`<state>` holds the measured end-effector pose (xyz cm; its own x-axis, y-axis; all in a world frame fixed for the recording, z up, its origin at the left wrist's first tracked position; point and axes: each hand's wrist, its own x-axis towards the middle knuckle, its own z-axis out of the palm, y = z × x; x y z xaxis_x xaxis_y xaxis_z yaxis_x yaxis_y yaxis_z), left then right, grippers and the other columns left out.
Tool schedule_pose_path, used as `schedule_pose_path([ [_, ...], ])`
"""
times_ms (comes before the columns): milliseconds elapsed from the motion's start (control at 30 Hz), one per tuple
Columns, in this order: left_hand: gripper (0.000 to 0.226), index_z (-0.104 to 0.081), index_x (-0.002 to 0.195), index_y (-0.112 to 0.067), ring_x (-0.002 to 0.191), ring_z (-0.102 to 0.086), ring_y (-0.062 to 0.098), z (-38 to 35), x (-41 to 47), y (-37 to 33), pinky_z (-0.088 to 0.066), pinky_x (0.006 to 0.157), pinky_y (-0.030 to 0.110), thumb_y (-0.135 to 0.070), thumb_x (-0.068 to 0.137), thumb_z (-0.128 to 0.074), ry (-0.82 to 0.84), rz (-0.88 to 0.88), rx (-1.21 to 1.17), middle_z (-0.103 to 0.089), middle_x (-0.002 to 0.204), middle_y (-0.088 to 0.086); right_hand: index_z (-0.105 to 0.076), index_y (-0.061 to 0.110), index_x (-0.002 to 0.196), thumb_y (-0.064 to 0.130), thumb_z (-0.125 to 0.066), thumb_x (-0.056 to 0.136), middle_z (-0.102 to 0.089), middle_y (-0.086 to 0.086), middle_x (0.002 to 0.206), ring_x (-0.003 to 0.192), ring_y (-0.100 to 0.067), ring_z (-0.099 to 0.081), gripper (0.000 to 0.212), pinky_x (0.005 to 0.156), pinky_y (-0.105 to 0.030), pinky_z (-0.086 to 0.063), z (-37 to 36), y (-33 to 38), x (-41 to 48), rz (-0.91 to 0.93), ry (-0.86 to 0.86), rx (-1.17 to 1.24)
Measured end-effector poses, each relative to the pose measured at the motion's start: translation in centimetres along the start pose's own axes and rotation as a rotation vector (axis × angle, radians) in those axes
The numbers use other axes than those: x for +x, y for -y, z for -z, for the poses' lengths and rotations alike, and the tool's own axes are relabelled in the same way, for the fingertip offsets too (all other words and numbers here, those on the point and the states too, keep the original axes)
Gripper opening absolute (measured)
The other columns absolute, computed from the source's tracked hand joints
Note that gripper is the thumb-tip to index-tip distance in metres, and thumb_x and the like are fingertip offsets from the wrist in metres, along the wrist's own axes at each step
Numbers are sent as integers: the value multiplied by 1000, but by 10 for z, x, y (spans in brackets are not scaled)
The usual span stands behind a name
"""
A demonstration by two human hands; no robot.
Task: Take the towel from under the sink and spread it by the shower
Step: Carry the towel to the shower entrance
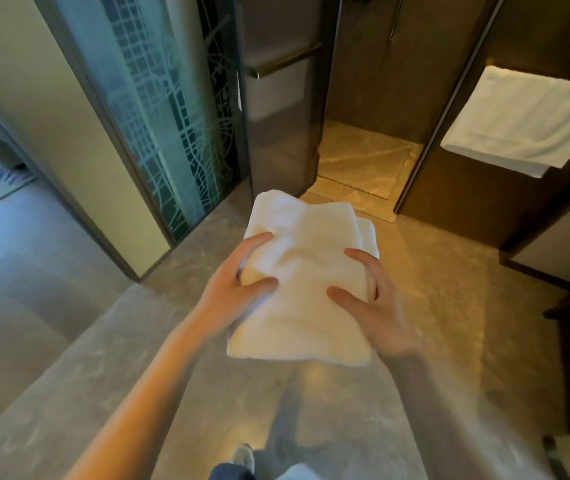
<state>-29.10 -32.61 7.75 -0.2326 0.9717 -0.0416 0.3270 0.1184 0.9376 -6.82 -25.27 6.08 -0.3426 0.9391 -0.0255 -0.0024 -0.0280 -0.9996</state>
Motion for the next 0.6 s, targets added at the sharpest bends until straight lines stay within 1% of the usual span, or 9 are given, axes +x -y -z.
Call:
schedule_pose_path([
  [67, 66, -40, 131, -62, 125, -47, 1, 32, 16, 5, -48, 100, 45, -42, 75, -68, 28, -7, 9, -36, 135, -44, -61, 41, 115, 4, -79, 75, -63, 20, 107, 90, 7, -62, 57, 65, -14, -53, -30, 2, 13, 1, -47, -13],
  [133, 66, -41, 132, -60, 124, -49, 3, 57, 34, 11, -50, 97, 43, -39, 77, -69, 59, -12, -1, -39, 140, -36, -61, 39, 116, 2, -79, 76, -65, 18, 105, 88, 5, -64, 58, 63, -14, -53, -51, 3, 25, 8, -71, -5],
  [167, 66, -41, 133, -60, 122, -50, 1, 66, 44, 15, -51, 94, 38, -37, 78, -70, 73, -15, -6, -40, 140, -35, -60, 36, 118, 1, -78, 76, -65, 16, 105, 85, 5, -64, 58, 62, -13, -52, -59, 3, 31, 5, -86, -10],
  [267, 65, -44, 131, -59, 110, -53, -15, 81, 73, 22, -50, 77, 14, -26, 83, -72, 123, -27, -61, -43, 129, -47, -60, 31, 119, -2, -78, 75, -65, 17, 98, 77, 8, -63, 58, 57, -10, -50, -74, 5, 53, -9, -150, -40],
  [300, 66, -45, 131, -58, 108, -52, -19, 82, 83, 24, -48, 73, 8, -22, 83, -72, 134, -25, -75, -42, 129, -48, -59, 31, 121, -1, -78, 75, -65, 18, 96, 77, 8, -63, 59, 57, -10, -50, -76, 6, 61, -10, -160, -56],
  [367, 66, -46, 129, -58, 109, -49, -21, 83, 104, 27, -43, 71, 2, -18, 84, -72, 148, -22, -81, -40, 132, -46, -58, 30, 123, 2, -79, 75, -66, 25, 95, 80, 8, -63, 60, 59, -10, -50, -77, 5, 78, -13, -171, -90],
  [433, 67, -46, 128, -59, 112, -47, -21, 82, 127, 28, -43, 72, 3, -17, 83, -72, 151, -23, -69, -40, 130, -48, -58, 28, 124, 1, -79, 75, -66, 31, 93, 80, 8, -63, 60, 60, -10, -50, -76, 4, 98, -12, -188, -103],
  [533, 68, -44, 125, -64, 111, -45, -23, 82, 168, 24, -43, 77, 13, -20, 82, -72, 124, -9, -42, -39, 128, -51, -60, 33, 119, 0, -79, 74, -69, 20, 97, 85, 0, -66, 59, 65, -17, -54, -70, 3, 139, 8, -206, -107],
  [600, 68, -43, 125, -66, 108, -46, -23, 81, 195, 19, -43, 76, 17, -23, 81, -72, 112, 3, -41, -38, 128, -52, -60, 39, 117, 3, -80, 74, -69, 14, 102, 90, -6, -67, 60, 69, -23, -57, -65, 4, 168, 11, -194, -107],
])
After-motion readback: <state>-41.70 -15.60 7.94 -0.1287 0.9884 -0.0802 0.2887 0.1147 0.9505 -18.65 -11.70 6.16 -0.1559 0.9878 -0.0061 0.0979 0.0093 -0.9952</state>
